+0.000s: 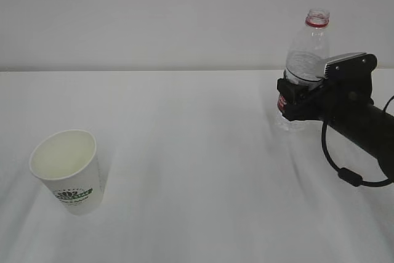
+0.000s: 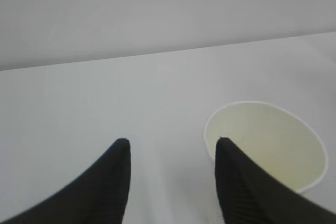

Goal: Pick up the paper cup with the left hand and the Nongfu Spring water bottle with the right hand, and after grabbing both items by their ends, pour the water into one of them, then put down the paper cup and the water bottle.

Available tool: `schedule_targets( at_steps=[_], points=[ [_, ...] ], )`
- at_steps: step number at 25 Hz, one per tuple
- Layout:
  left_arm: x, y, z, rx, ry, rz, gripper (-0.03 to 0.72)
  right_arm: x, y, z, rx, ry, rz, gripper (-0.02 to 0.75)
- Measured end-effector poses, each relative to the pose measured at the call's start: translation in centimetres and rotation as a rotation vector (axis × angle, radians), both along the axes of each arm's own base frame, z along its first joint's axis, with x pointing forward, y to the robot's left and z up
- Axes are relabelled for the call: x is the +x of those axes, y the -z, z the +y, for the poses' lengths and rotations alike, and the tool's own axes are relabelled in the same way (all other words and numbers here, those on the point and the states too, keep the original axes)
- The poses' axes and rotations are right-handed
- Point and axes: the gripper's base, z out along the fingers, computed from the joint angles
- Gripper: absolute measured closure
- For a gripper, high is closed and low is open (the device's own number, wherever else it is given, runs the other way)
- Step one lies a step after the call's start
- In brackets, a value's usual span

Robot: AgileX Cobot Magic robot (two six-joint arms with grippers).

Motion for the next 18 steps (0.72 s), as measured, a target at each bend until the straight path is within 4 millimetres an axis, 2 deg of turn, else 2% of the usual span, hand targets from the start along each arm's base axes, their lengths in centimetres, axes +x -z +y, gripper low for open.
schedule_targets(
  at_steps=[8,18],
  points=[
    [0.0,0.1,0.1,-0.002,-0.006,0.008,0.307,-0.3,-2.3,-0.1,-0.009,0.0,-0.003,0.295],
    [0.0,-0.2,-0.1,0.0,0.011,-0.022,0.307,-2.2,-6.2,-0.2,-0.04,-0.017,-0.031,0.295]
  ],
)
